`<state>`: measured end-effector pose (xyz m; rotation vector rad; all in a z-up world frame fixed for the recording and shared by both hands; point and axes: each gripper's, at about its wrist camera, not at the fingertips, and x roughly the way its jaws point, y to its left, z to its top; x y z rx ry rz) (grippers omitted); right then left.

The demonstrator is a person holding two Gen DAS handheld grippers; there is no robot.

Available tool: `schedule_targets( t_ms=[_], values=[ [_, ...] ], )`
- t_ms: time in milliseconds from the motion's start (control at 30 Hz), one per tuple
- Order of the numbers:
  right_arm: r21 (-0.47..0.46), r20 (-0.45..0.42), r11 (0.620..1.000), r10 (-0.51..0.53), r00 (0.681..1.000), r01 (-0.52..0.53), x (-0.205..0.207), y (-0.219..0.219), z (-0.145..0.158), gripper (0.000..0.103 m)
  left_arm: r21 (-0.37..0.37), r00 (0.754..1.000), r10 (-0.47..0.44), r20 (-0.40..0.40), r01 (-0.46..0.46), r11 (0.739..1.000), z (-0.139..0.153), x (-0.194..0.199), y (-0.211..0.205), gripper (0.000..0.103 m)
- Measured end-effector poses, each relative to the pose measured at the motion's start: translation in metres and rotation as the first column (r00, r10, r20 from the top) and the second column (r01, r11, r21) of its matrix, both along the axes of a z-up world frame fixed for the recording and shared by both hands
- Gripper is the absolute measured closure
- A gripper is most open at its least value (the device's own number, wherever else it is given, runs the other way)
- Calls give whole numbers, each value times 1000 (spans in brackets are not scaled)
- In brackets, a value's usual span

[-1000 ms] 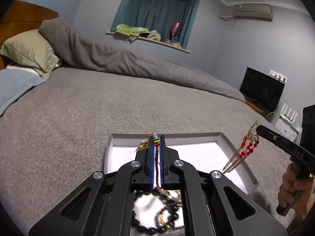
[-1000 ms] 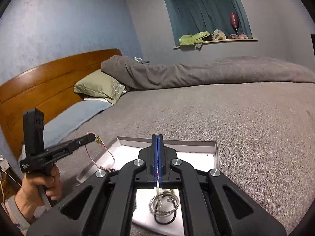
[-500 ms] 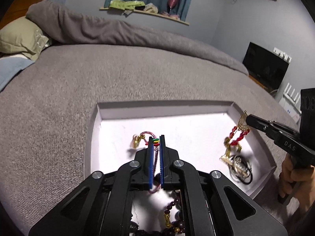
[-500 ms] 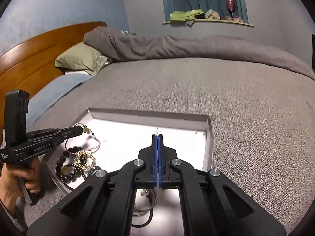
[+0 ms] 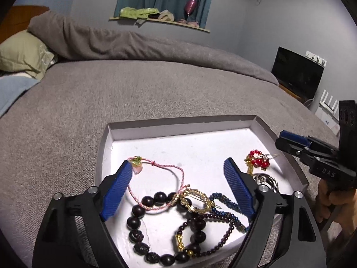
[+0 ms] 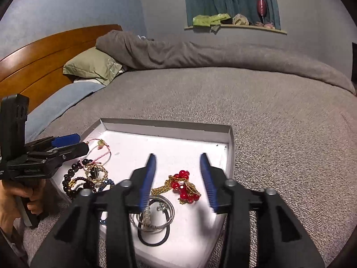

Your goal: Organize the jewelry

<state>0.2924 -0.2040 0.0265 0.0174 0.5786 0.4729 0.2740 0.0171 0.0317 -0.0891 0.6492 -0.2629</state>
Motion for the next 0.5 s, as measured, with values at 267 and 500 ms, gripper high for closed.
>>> schedule_targets(
  t_ms=[267, 500],
  values=[
    [-33, 68, 999, 15, 998, -12, -36, 0, 7, 37, 49, 998, -15, 65, 12, 999, 10, -33, -6, 8],
    [-35, 131, 999, 2, 991, 3, -66, -7, 11, 24, 57, 993, 16, 120, -23, 998, 16, -70, -3, 7]
  ],
)
